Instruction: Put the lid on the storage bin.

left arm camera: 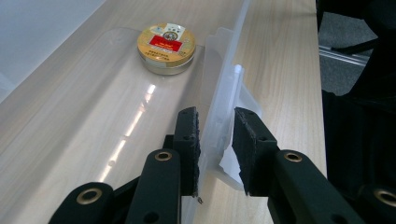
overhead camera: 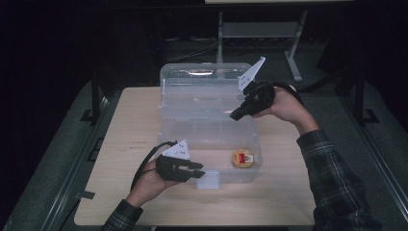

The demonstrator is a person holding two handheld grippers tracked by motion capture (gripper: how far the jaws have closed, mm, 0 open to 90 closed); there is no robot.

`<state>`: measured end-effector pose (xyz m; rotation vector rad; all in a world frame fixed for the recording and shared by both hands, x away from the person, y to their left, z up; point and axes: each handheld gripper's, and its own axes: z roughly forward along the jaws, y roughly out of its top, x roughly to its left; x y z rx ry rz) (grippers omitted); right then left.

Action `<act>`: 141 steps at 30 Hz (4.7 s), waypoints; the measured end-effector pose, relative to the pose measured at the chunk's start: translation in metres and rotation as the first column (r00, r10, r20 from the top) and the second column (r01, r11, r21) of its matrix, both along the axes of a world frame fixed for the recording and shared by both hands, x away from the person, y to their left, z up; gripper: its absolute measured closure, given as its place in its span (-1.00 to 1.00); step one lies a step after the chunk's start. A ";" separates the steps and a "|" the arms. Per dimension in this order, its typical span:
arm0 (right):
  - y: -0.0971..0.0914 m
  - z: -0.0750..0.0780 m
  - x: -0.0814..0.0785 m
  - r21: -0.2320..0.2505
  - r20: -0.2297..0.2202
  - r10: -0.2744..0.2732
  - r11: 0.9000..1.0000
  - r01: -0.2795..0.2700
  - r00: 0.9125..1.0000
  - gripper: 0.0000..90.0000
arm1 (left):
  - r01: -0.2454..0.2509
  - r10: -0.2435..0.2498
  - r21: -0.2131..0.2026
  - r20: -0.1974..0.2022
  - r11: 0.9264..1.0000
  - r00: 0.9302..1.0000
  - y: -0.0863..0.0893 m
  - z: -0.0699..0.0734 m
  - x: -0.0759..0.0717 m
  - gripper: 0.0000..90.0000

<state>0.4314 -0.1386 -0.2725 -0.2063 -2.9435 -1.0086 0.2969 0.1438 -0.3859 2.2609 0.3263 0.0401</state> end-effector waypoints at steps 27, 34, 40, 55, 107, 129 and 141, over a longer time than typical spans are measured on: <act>0.000 -0.002 -0.018 0.002 0.019 -0.004 1.000 0.004 1.000 1.00 | 0.000 0.000 -0.002 -0.010 1.000 1.000 0.000 0.000 0.000 0.59; -0.001 -0.003 -0.020 0.007 0.015 -0.004 1.000 0.004 1.000 0.99 | 0.000 0.000 -0.002 -0.010 1.000 1.000 0.000 0.000 0.000 0.59; -0.001 -0.004 -0.025 0.009 0.013 -0.002 1.000 0.002 1.000 1.00 | 0.001 -0.001 0.000 -0.010 1.000 1.000 0.000 0.000 0.000 0.59; -0.001 -0.007 -0.032 0.005 0.010 0.010 1.000 -0.010 1.000 0.99 | 0.004 -0.004 0.002 -0.009 1.000 1.000 0.000 0.000 0.000 0.59; 0.000 -0.021 -0.058 -0.005 0.002 0.056 0.998 -0.056 0.998 0.99 | 0.003 -0.003 0.001 -0.014 1.000 1.000 0.000 0.000 0.000 0.59; 0.002 -0.028 -0.066 -0.015 -0.001 0.073 0.997 -0.073 0.997 1.00 | 0.007 -0.007 0.002 -0.010 1.000 1.000 0.000 0.000 0.000 0.59; 0.002 -0.028 -0.066 -0.010 -0.001 0.070 0.997 -0.070 0.998 1.00 | -0.007 0.007 -0.041 -0.019 0.999 1.000 0.006 0.002 0.000 0.58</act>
